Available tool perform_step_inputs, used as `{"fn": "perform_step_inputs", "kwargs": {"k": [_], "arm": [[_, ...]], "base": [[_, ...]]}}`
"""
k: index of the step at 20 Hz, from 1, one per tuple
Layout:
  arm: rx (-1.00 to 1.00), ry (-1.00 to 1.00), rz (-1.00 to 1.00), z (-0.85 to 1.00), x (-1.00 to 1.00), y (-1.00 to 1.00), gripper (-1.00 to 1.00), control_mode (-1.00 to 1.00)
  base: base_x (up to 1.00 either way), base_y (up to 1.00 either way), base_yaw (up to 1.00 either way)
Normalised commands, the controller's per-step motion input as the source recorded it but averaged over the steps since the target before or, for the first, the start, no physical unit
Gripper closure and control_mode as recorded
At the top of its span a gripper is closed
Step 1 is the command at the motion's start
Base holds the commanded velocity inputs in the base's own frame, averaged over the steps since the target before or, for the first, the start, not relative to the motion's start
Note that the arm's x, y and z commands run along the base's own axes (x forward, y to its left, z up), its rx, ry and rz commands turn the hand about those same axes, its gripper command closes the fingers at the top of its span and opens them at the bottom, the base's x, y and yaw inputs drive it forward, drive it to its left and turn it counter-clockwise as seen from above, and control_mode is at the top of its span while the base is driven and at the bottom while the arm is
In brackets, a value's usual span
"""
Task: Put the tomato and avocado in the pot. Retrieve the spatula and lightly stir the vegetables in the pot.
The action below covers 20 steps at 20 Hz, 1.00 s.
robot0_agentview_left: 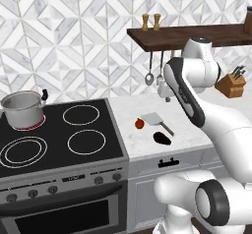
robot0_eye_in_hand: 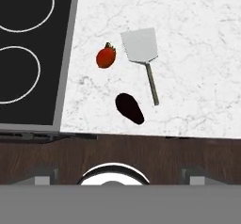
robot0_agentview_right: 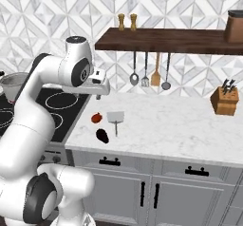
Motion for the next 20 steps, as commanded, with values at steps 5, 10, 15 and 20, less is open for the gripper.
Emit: {"fn": "perform_step_inputs", "kwargs": {"k": [5,10,15,20], "arm": [[0.00,0.00,0.00,0.00,0.00,0.00,-1.00,1.00],[0.00,0.00,0.00,0.00,0.00,0.00,-1.00,1.00],[0.00,0.00,0.00,0.00,0.00,0.00,-1.00,1.00],[0.06,0.05,0.00,-0.32,0.00,-0.14,-1.00,-1.00]], "base": [[0.00,-0.09,0.33],[-0.04,-0.26,0.06],[-0.05,-0.34,0.00],[-0.01,-0.08,0.00]]}}
